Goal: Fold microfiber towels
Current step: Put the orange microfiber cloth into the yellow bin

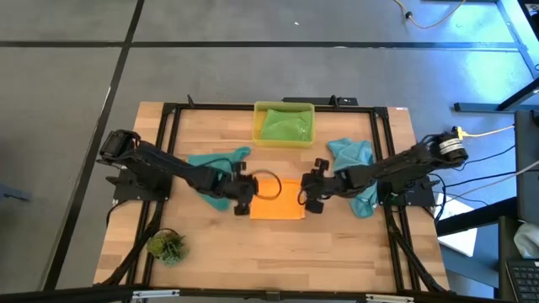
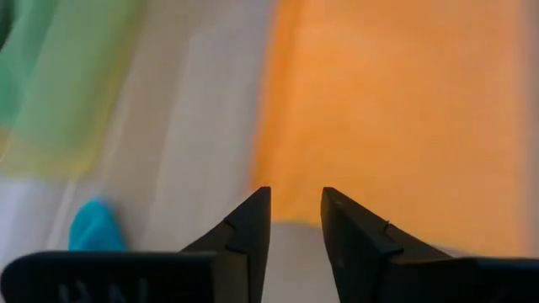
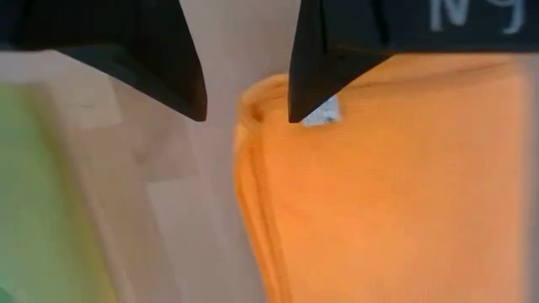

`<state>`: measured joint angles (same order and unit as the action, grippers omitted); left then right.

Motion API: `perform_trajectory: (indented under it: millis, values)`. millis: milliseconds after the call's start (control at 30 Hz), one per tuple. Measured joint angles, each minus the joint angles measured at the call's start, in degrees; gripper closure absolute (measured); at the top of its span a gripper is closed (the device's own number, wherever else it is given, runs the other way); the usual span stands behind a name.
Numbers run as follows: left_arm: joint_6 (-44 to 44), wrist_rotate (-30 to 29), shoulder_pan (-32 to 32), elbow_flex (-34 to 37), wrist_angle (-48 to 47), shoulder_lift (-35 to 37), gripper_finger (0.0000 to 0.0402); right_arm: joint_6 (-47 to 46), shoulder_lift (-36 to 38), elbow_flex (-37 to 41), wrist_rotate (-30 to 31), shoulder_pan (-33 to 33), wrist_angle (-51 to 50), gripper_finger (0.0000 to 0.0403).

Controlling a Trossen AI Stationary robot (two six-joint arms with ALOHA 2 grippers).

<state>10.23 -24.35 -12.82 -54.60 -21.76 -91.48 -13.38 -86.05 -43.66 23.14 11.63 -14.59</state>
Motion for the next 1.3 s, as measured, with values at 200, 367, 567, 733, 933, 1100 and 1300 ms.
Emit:
perform_trajectory:
  millis: [200, 367, 567, 733, 933, 1100, 1300]
  values:
    - [-5.9, -0.1, -8.8, -0.7, 0.6, -0.3, 0.0306, -2.7, 2.6, 0.0, 0.4, 7.1, 0.6, 0.0244]
    - [-3.7, -0.1, -14.9, -0.7, 4.6, -2.1, 0.0307, -5.8, 2.0, 0.0, 5.4, 13.2, 1.4, 0.0248]
    - [-3.5, -1.7, -16.9, -0.7, 12.2, -4.8, 0.0305, -6.0, 2.2, 0.0, 9.0, 17.3, 5.6, 0.0248]
    - [-8.6, -2.9, -16.8, -0.6, 18.8, -6.9, 0.0289, -5.3, 2.2, -0.1, 9.4, 17.5, 7.0, 0.0248]
    - [-8.9, -4.5, -15.5, -0.7, 19.7, -6.9, 0.0257, -5.8, 2.2, 0.0, 9.4, 17.5, 7.1, 0.0248]
    - [-6.0, -0.6, -13.4, -0.7, 18.9, -6.9, 0.0213, -5.9, 2.2, 0.0, 9.8, 17.5, 6.6, 0.0248]
    - [-5.4, 1.5, -12.0, -0.8, 15.1, -8.3, 0.0171, -6.0, 2.2, -0.1, 9.8, 17.5, 6.5, 0.0248]
